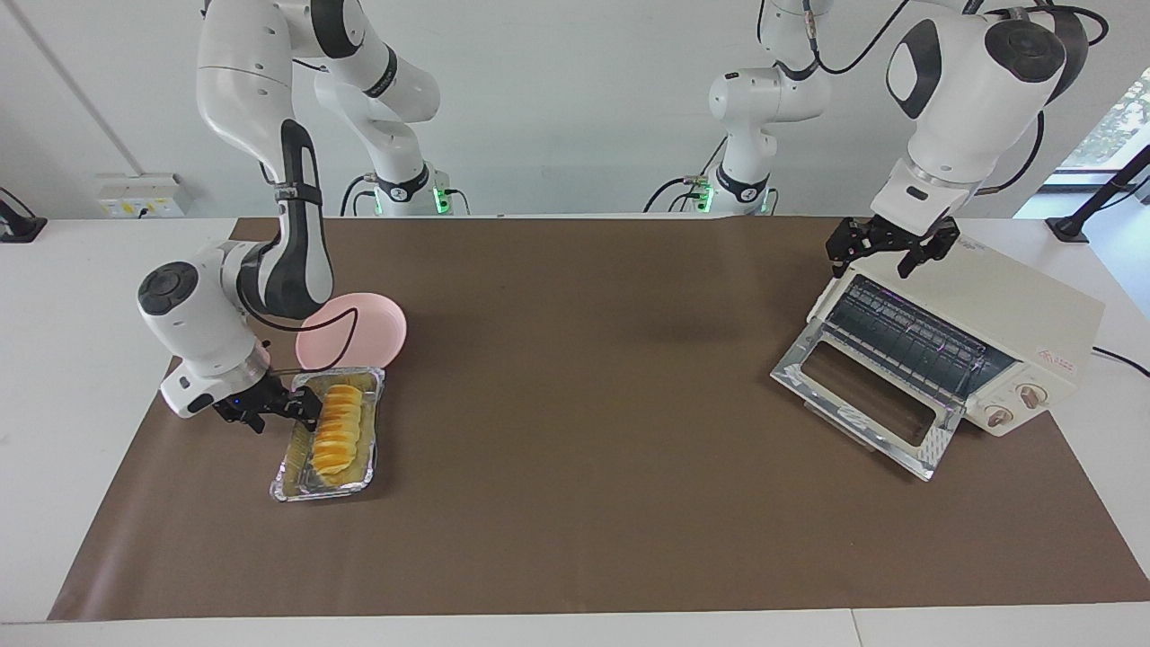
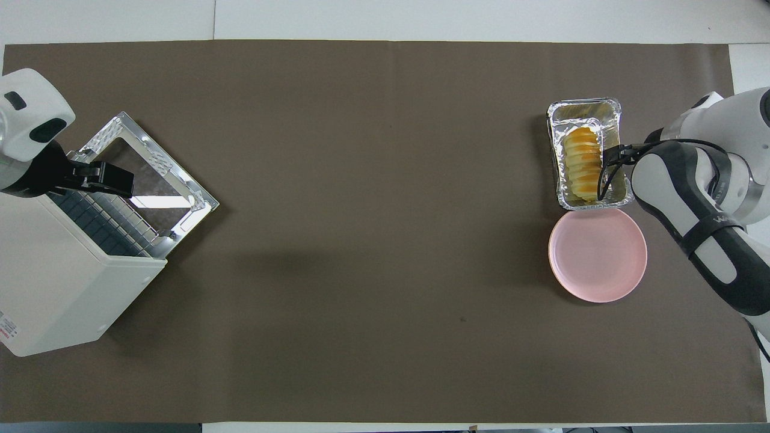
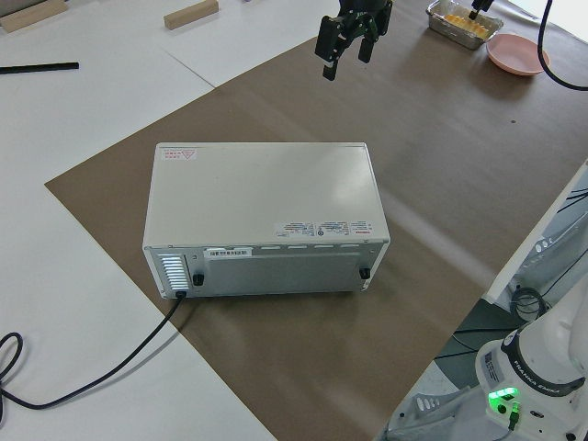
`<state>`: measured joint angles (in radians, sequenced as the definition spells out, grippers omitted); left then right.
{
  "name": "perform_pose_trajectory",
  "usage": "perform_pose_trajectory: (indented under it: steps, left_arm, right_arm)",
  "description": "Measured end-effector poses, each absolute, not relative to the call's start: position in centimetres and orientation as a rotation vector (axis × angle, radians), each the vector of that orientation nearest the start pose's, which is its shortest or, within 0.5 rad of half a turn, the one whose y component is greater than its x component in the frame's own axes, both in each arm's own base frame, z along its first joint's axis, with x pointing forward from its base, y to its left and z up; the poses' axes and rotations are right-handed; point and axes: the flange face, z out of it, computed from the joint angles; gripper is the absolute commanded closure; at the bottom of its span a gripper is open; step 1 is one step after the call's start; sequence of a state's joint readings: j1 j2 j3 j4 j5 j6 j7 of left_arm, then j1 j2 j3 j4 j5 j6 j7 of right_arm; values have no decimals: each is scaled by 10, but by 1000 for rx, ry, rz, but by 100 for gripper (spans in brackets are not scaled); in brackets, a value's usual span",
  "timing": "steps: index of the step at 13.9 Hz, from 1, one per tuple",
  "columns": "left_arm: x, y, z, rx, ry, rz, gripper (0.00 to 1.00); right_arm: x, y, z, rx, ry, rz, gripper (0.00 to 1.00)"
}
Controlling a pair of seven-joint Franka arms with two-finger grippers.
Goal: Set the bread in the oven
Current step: 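Open the right gripper to release the bread in the foil tray, then push the foil tray with the right gripper toward the toaster oven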
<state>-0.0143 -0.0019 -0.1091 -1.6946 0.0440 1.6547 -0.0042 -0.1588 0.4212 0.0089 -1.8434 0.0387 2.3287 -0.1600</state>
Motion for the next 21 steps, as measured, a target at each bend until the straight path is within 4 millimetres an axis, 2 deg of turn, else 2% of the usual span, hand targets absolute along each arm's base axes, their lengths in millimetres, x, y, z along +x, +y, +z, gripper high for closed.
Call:
perform_pose_trajectory:
  steps: [1,2,8,11,13,16,18,19,21]
  left_arm:
    - [553,-64,574,-3089,191,54,0]
    - [553,-64,574,-3089,191,54,0]
    - [553,-64,574,-3089,191,54,0]
    - [553,-64,574,-3089,191,54,0]
    - [553,-64,574,-3089,191,54,0]
    - [553,-64,574,-3089,191,54,0]
    - [553,-64,574,-3089,191,54,0]
    - [553,-64,574,-3089,191,54,0]
    - [553,-64,574,-3089,191,54,0]
  right_arm:
    - [639,-96,303,-3117,25,-103,92]
    - [639,-96,303,-3117,25,-101,100]
    - [638,-91,300,-3114,17,-99,100]
    - [642,-81,308,-3080,34,-130,100]
    - [655,-51,327,-3043,-11,-192,100]
    - [671,4,365,-3020,-112,-286,100]
    - [673,37,377,-3006,-161,-314,100]
    - [673,58,380,-2997,-166,-318,100]
    - [668,118,385,-2976,-129,-309,100]
